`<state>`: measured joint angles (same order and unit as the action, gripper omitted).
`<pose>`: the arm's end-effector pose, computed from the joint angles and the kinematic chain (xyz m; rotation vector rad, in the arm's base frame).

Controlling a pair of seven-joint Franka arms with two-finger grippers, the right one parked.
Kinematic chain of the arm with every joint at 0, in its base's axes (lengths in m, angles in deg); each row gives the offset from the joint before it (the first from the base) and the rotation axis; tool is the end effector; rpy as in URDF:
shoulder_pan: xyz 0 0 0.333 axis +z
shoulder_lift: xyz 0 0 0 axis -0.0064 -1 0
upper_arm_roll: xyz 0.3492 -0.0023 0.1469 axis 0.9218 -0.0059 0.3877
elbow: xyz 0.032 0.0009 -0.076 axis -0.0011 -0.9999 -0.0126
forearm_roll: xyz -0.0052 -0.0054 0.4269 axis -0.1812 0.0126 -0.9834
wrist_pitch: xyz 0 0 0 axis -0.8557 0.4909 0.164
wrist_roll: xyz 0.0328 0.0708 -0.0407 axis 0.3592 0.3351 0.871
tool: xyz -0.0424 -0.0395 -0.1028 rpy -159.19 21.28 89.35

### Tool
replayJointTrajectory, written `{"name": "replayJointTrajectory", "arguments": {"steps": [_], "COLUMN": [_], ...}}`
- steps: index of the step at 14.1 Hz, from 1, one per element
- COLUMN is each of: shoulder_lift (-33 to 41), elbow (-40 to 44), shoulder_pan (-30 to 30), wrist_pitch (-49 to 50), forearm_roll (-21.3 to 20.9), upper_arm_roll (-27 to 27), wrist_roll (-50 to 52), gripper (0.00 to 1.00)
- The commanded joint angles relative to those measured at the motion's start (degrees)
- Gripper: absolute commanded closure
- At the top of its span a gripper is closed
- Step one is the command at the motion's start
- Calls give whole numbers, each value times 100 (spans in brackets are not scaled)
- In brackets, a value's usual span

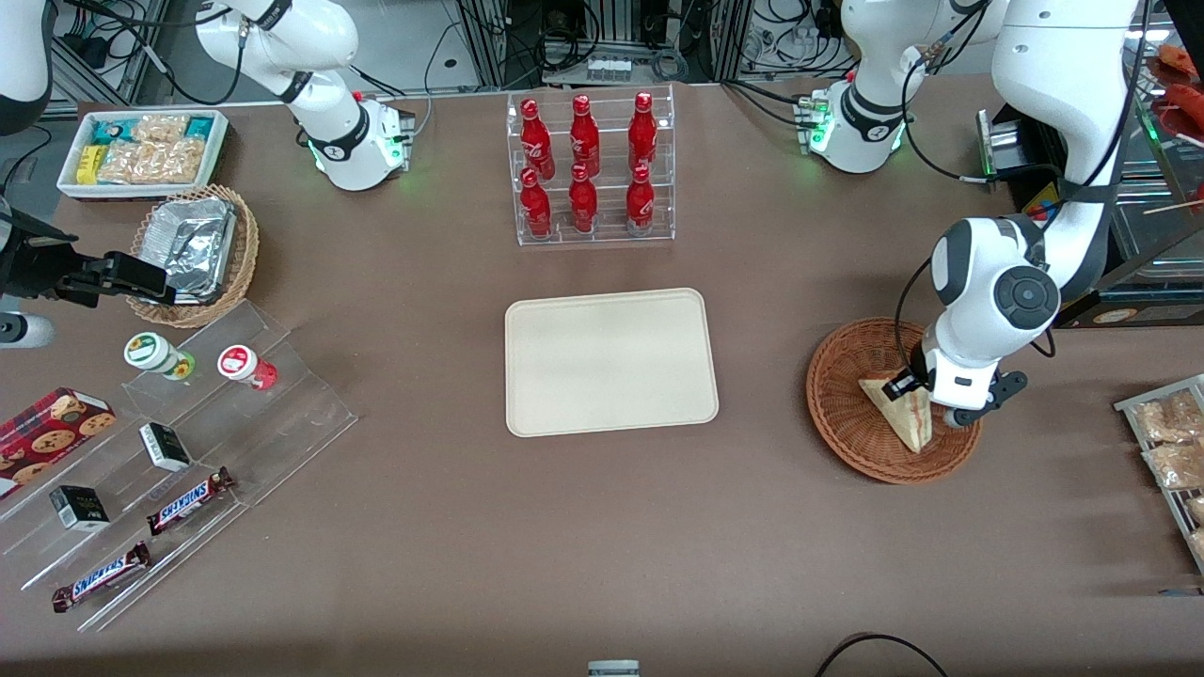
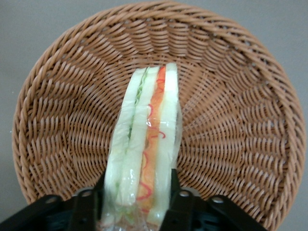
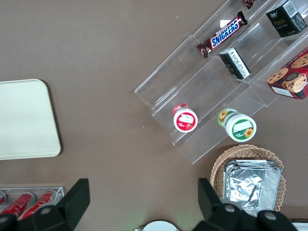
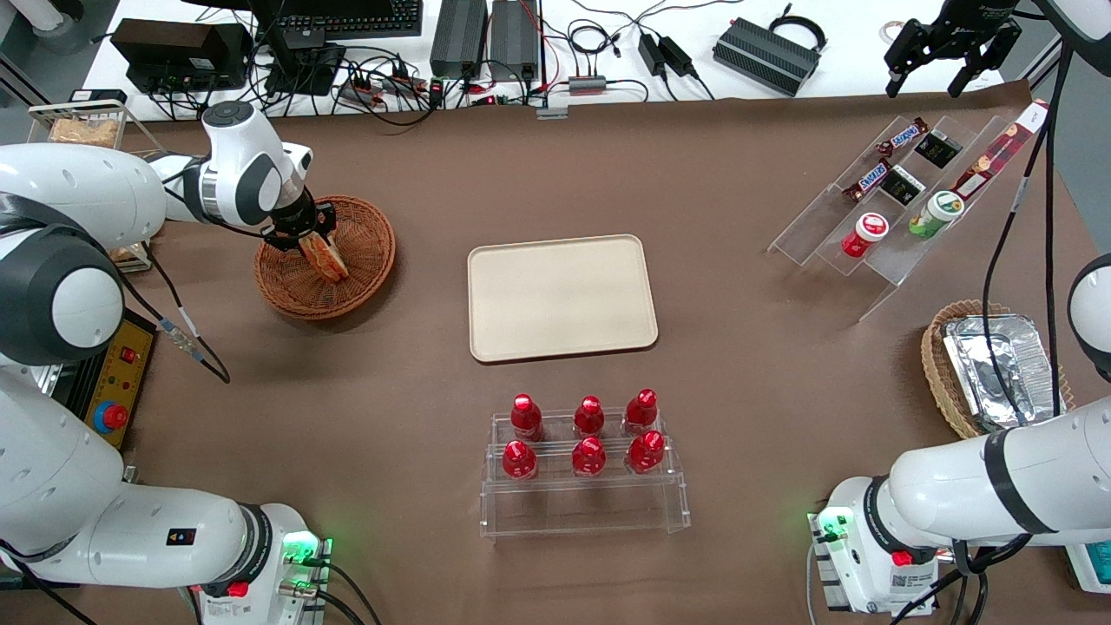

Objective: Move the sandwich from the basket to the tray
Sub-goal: 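Lift the sandwich and carry it with the left gripper over the tray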

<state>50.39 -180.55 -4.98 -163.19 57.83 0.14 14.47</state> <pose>0.6025 -0.0464 0.2813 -2.9923 -0.8246 0.0027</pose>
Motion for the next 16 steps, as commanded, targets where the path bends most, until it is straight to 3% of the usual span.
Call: {"name": "replayJointTrajectory", "arguments": {"steps": [1, 5, 9, 11, 13, 16], "shoulder_lift": [-78, 10, 10, -16, -60, -191], "elbow": [285, 1241, 2481, 2816, 3019, 3020], "shoulder_pan": [-45, -519, -1379, -1915, -2390, -3067], "wrist_pitch": [190, 1953, 3556, 3637, 3637, 3576], "forearm_roll": [-107, -695, -679, -557, -179, -152], "upper_arm_roll": [-4, -31, -57, -66, -66, -66], "wrist_roll": [62, 27, 36, 115, 141, 202], "gripper": [100, 100, 100, 100, 100, 100]}}
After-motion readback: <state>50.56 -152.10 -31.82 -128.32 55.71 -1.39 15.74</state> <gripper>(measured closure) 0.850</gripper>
